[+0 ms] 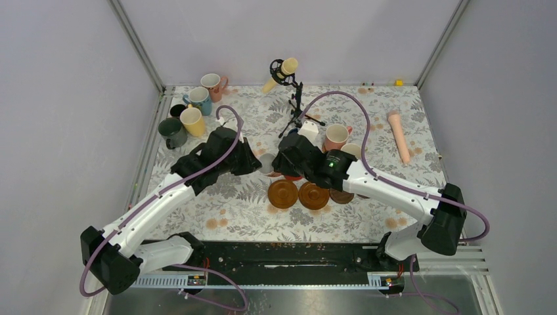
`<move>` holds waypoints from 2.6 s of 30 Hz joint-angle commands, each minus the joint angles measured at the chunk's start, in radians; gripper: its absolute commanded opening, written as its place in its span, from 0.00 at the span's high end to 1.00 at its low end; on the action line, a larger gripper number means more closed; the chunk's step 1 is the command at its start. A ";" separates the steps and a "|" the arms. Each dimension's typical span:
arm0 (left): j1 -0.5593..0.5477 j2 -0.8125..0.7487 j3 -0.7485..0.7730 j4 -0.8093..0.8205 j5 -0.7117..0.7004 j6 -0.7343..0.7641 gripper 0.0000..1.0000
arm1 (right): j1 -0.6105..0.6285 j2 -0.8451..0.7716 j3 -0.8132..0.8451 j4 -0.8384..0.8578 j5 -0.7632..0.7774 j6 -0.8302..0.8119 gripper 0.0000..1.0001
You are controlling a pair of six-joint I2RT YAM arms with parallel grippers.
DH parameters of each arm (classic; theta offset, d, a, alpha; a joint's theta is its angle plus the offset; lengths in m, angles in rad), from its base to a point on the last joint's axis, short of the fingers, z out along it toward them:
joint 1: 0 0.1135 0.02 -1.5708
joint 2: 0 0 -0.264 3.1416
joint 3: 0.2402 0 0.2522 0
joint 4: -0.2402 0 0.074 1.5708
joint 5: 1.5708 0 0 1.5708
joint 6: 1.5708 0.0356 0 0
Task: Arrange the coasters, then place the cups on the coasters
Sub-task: Place the cup on the coaster.
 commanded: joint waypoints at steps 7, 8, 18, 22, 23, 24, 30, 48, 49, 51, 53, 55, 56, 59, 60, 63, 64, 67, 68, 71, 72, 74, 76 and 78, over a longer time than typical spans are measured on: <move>-0.009 -0.055 -0.031 0.204 0.129 -0.072 0.98 | 0.009 0.010 0.007 0.023 0.053 0.000 1.00; -0.009 -0.063 -0.033 0.205 0.135 -0.075 0.94 | 0.010 0.009 0.002 0.024 0.057 0.000 1.00; -0.006 -0.124 -0.012 0.170 0.099 -0.021 0.48 | -0.015 -0.072 -0.061 -0.004 0.074 -0.107 1.00; -0.008 -0.124 0.039 0.106 0.031 0.058 0.35 | -0.037 -0.141 -0.100 -0.061 0.081 -0.142 1.00; -0.007 -0.123 0.054 0.081 0.007 0.078 0.29 | -0.045 -0.158 -0.109 -0.078 0.082 -0.150 1.00; -0.007 -0.121 0.069 0.062 -0.013 0.101 0.20 | -0.057 -0.174 -0.118 -0.101 0.082 -0.159 1.00; -0.006 -0.153 0.131 -0.005 -0.162 0.249 0.01 | -0.151 -0.241 -0.151 -0.226 0.080 -0.240 1.00; -0.009 -0.285 0.071 -0.023 -0.348 0.388 0.01 | -0.393 -0.032 -0.068 -0.276 0.066 -0.283 1.00; -0.008 -0.284 0.072 -0.023 -0.342 0.387 0.01 | -0.395 -0.019 -0.062 -0.276 0.067 -0.276 1.00; -0.009 -0.284 0.072 -0.023 -0.333 0.387 0.01 | -0.400 -0.001 -0.055 -0.259 0.052 -0.274 1.00; -0.010 -0.288 0.071 -0.024 -0.328 0.387 0.01 | -0.401 0.012 -0.051 -0.238 0.036 -0.279 1.00; -0.009 -0.292 0.070 -0.023 -0.328 0.386 0.01 | -0.402 0.028 -0.043 -0.231 0.020 -0.286 1.00; -0.008 -0.296 0.068 -0.023 -0.328 0.386 0.01 | -0.402 0.034 -0.039 -0.231 0.015 -0.286 1.00; -0.009 -0.301 0.067 -0.023 -0.326 0.387 0.01 | -0.407 0.059 -0.024 -0.229 -0.001 -0.299 1.00; -0.009 -0.302 0.067 -0.022 -0.326 0.386 0.01 | -0.410 0.066 -0.020 -0.228 -0.006 -0.303 1.00; -0.009 -0.303 0.067 -0.023 -0.326 0.386 0.01 | -0.424 0.084 -0.010 -0.224 -0.014 -0.309 1.00; -0.009 -0.305 0.066 -0.023 -0.327 0.386 0.01 | -0.427 0.089 -0.010 -0.217 -0.022 -0.313 1.00; -0.008 -0.309 0.066 -0.022 -0.332 0.387 0.01 | -0.434 0.102 -0.006 -0.186 -0.060 -0.357 1.00; -0.008 -0.310 0.065 -0.023 -0.332 0.387 0.01 | -0.436 0.108 -0.003 -0.177 -0.075 -0.375 1.00; -0.009 -0.309 0.063 -0.023 -0.332 0.386 0.01 | -0.442 0.129 0.011 -0.173 -0.096 -0.418 1.00; -0.009 -0.309 0.064 -0.023 -0.333 0.386 0.01 | -0.445 0.135 0.015 -0.173 -0.104 -0.435 1.00; -0.009 -0.309 0.064 -0.022 -0.335 0.386 0.01 | -0.450 0.143 0.017 -0.174 -0.105 -0.446 1.00; -0.009 -0.309 0.064 -0.022 -0.335 0.387 0.01 | -0.458 0.149 0.014 -0.172 -0.104 -0.454 1.00; -0.009 -0.307 0.063 -0.023 -0.335 0.388 0.01 | -0.464 0.156 0.013 -0.173 -0.106 -0.462 1.00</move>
